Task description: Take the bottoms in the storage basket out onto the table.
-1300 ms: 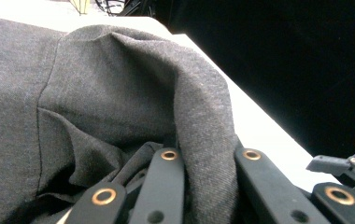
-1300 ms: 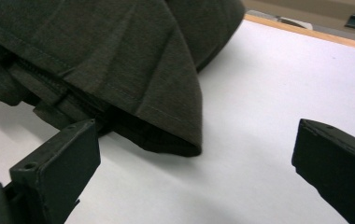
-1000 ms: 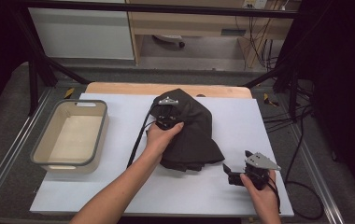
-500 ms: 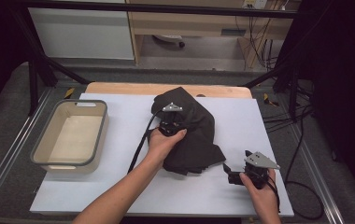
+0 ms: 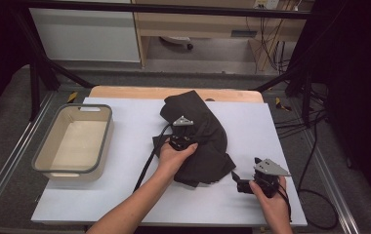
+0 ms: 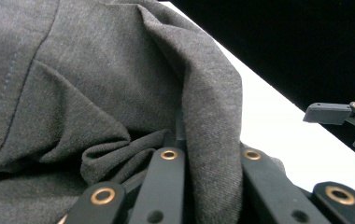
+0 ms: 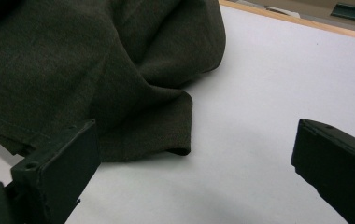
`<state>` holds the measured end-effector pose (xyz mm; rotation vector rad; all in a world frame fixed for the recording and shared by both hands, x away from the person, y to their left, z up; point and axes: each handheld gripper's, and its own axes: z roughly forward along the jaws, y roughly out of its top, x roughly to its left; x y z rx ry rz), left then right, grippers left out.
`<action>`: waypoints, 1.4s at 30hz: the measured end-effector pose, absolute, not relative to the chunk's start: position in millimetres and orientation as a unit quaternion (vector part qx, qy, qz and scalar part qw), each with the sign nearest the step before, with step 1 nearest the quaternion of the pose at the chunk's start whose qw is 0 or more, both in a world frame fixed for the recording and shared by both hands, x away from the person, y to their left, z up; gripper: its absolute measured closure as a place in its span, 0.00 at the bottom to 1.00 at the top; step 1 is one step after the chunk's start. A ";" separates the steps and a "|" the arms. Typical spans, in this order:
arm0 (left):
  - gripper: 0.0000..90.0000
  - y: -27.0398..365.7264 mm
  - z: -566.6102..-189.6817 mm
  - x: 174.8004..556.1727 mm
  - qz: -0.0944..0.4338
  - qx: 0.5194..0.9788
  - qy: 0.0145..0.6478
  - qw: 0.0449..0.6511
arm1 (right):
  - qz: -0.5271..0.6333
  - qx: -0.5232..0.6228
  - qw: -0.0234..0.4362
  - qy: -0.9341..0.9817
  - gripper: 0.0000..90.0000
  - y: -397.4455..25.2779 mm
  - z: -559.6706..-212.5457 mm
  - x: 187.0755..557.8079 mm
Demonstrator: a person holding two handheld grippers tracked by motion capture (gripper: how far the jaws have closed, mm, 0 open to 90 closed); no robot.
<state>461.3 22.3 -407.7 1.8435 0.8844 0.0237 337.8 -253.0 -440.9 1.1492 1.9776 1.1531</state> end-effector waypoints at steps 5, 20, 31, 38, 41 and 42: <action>0.95 19.9 -414.4 459.1 -0.001 0.773 0.366 0.518 | 0.431 0.429 0.287 0.740 0.02 -252.9 -440.6 337.2; 0.88 21.7 -409.6 448.7 0.015 0.775 0.372 0.510 | 0.430 0.426 0.287 0.743 0.02 -251.5 -441.0 337.8; 0.40 29.9 -382.4 440.4 0.046 0.763 0.368 0.529 | 0.424 0.417 0.288 0.751 0.02 -247.1 -441.1 337.2; 0.18 33.6 -369.7 446.3 0.053 0.739 0.374 0.558 | 0.425 0.419 0.289 0.749 0.02 -247.9 -441.1 336.7; 0.13 33.7 -365.4 449.2 0.056 0.735 0.377 0.562 | 0.426 0.420 0.286 0.748 0.02 -248.3 -442.5 337.0; 0.12 33.8 -363.6 450.2 0.061 0.733 0.375 0.565 | 0.424 0.420 0.286 0.749 0.02 -248.2 -443.1 337.4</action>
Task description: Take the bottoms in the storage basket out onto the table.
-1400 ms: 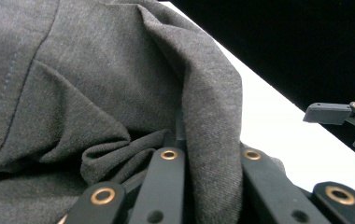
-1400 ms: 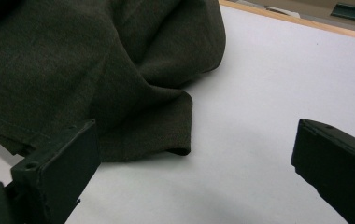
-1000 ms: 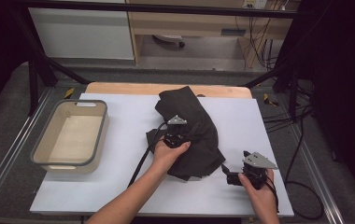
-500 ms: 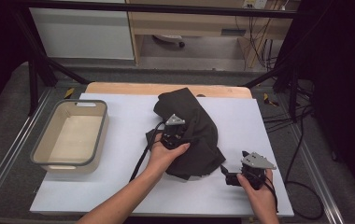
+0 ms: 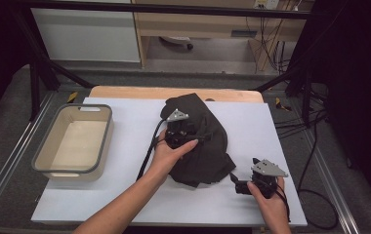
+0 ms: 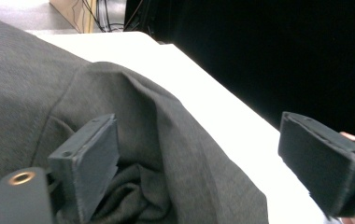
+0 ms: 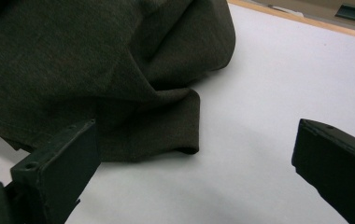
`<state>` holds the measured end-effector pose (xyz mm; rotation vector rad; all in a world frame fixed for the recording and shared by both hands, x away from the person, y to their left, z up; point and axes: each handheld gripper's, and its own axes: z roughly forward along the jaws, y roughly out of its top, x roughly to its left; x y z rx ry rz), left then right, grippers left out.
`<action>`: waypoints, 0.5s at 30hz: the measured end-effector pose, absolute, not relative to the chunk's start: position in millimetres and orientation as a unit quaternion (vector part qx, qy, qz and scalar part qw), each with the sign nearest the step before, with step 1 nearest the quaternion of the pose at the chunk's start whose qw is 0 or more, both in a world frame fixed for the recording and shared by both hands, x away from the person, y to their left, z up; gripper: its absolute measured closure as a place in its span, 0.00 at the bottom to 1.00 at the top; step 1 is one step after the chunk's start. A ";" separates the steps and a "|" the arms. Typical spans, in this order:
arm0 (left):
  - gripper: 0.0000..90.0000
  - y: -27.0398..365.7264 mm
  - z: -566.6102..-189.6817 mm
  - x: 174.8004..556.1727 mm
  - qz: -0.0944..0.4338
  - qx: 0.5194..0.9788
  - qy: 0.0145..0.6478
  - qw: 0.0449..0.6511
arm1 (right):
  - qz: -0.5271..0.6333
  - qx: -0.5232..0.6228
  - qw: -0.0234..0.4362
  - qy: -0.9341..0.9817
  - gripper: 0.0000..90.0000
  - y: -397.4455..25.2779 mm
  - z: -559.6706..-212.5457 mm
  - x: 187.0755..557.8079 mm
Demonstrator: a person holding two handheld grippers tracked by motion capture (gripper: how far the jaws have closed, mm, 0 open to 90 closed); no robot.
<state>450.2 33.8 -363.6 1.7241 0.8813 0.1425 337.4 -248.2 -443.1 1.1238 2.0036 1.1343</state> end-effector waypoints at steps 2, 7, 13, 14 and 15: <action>0.11 33.9 -359.7 452.4 0.064 0.730 0.373 0.569 | 0.425 0.422 0.285 0.749 0.02 -248.1 -443.3 337.9; 0.11 36.0 -350.6 456.7 0.076 0.727 0.373 0.572 | 0.426 0.420 0.285 0.749 0.02 -247.7 -442.6 337.6; 0.08 40.4 -345.6 457.9 0.090 0.725 0.378 0.568 | 0.425 0.419 0.286 0.750 0.02 -247.5 -442.5 336.8; 0.09 40.8 -344.7 457.9 0.091 0.724 0.378 0.569 | 0.426 0.418 0.286 0.749 0.02 -247.4 -442.3 336.5; 0.09 41.2 -343.9 458.0 0.091 0.725 0.378 0.569 | 0.425 0.418 0.287 0.750 0.02 -247.4 -442.2 336.3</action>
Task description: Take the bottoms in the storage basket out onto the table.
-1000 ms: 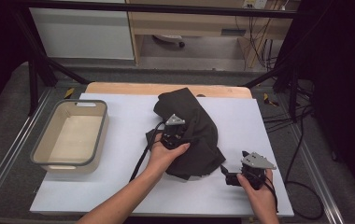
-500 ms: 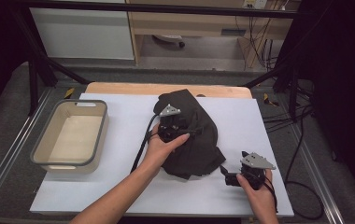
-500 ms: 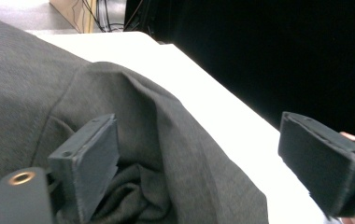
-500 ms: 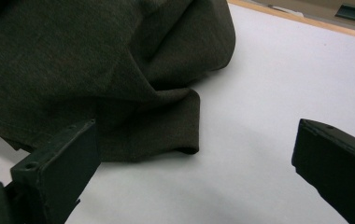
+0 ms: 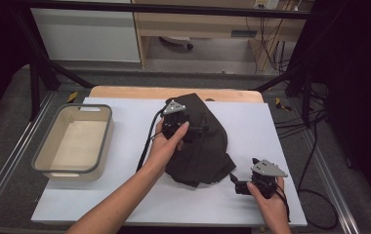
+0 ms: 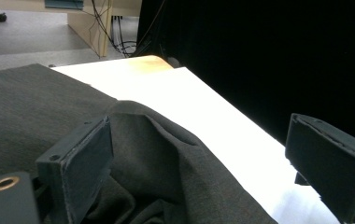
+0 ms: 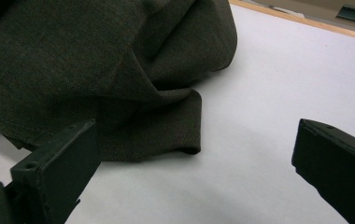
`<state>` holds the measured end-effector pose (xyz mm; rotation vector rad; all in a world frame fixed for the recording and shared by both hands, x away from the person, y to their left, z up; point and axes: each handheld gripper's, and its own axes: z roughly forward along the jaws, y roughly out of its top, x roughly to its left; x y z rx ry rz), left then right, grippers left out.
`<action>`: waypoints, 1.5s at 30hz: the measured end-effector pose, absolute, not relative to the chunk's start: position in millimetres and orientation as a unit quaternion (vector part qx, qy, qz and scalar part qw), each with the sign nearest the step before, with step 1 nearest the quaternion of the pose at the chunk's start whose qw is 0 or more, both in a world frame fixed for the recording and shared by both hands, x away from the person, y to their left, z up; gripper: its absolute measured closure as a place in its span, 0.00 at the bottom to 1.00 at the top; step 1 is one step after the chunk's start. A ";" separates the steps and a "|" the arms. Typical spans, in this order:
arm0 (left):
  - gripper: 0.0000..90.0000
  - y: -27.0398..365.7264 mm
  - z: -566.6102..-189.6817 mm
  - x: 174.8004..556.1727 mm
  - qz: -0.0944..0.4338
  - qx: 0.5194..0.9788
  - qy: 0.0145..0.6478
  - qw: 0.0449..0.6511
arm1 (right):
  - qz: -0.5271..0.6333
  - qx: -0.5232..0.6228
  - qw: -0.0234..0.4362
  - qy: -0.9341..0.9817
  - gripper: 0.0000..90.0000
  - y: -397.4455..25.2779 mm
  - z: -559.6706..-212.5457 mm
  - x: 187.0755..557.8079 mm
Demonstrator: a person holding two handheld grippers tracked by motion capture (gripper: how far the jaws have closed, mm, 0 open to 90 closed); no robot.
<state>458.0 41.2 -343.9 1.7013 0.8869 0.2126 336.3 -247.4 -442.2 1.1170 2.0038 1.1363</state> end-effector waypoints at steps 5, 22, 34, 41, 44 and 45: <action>0.08 42.9 -341.4 459.6 0.088 0.725 0.378 0.569 | 0.424 0.419 0.286 0.750 0.02 -246.8 -442.7 337.1; 0.09 54.5 -328.7 464.0 0.097 0.717 0.377 0.578 | 0.424 0.415 0.285 0.753 0.02 -245.2 -443.1 337.1; 0.09 74.2 -310.0 469.5 0.119 0.718 0.374 0.575 | 0.421 0.419 0.289 0.750 0.02 -247.7 -442.6 336.7; 0.09 94.1 -304.8 470.4 0.135 0.716 0.380 0.570 | 0.424 0.419 0.291 0.749 0.02 -248.5 -441.7 335.3; 0.09 102.2 -303.6 470.0 0.141 0.715 0.381 0.569 | 0.424 0.420 0.294 0.747 0.02 -248.3 -441.6 335.4; 0.09 105.8 -303.7 469.7 0.143 0.715 0.382 0.568 | 0.424 0.419 0.293 0.747 0.02 -248.4 -441.7 335.6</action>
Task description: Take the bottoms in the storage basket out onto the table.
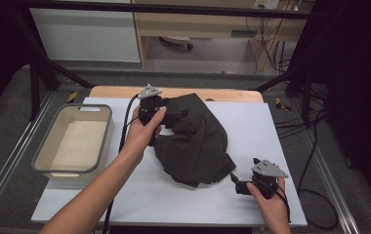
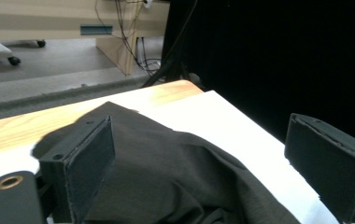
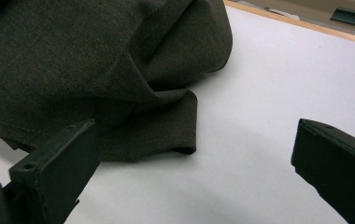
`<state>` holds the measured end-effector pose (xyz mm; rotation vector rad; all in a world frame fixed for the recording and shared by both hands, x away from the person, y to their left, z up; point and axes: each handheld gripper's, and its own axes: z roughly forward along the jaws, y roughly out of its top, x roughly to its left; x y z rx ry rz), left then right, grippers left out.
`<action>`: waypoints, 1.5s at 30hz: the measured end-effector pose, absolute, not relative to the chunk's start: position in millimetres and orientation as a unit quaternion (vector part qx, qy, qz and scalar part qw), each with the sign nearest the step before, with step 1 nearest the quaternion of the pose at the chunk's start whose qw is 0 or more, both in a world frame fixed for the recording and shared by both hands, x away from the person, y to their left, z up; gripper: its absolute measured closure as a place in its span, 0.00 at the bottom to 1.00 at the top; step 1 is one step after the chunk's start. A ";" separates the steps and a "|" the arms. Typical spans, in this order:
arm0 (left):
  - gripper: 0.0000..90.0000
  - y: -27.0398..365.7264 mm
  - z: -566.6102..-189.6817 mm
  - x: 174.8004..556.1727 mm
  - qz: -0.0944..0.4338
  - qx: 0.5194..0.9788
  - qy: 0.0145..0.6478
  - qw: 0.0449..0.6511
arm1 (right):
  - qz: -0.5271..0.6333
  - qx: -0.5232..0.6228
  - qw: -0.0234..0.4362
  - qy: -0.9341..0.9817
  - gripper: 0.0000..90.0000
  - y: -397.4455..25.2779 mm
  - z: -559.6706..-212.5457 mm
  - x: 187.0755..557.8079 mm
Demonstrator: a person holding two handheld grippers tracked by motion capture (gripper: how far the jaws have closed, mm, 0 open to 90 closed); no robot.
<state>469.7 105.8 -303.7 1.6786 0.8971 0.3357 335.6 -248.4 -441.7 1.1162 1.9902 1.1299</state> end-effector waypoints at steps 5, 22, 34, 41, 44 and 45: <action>0.09 122.4 -302.2 468.1 0.155 0.709 0.389 0.568 | 0.422 0.418 0.293 0.749 0.02 -247.8 -442.4 335.7; 0.09 176.3 -285.8 462.5 0.179 0.694 0.409 0.565 | 0.420 0.416 0.294 0.751 0.02 -245.6 -443.0 335.8; 0.09 201.9 -278.2 464.6 0.171 0.671 0.428 0.581 | 0.427 0.408 0.296 0.751 0.02 -239.3 -438.8 329.8; 0.09 212.9 -277.1 460.8 0.177 0.665 0.433 0.582 | 0.429 0.413 0.298 0.746 0.02 -242.6 -438.8 331.0; 0.09 216.4 -275.5 457.6 0.180 0.667 0.432 0.579 | 0.429 0.414 0.299 0.745 0.02 -243.2 -438.7 330.5; 0.09 217.7 -274.9 456.5 0.183 0.668 0.431 0.578 | 0.429 0.413 0.299 0.745 0.02 -243.4 -438.7 330.6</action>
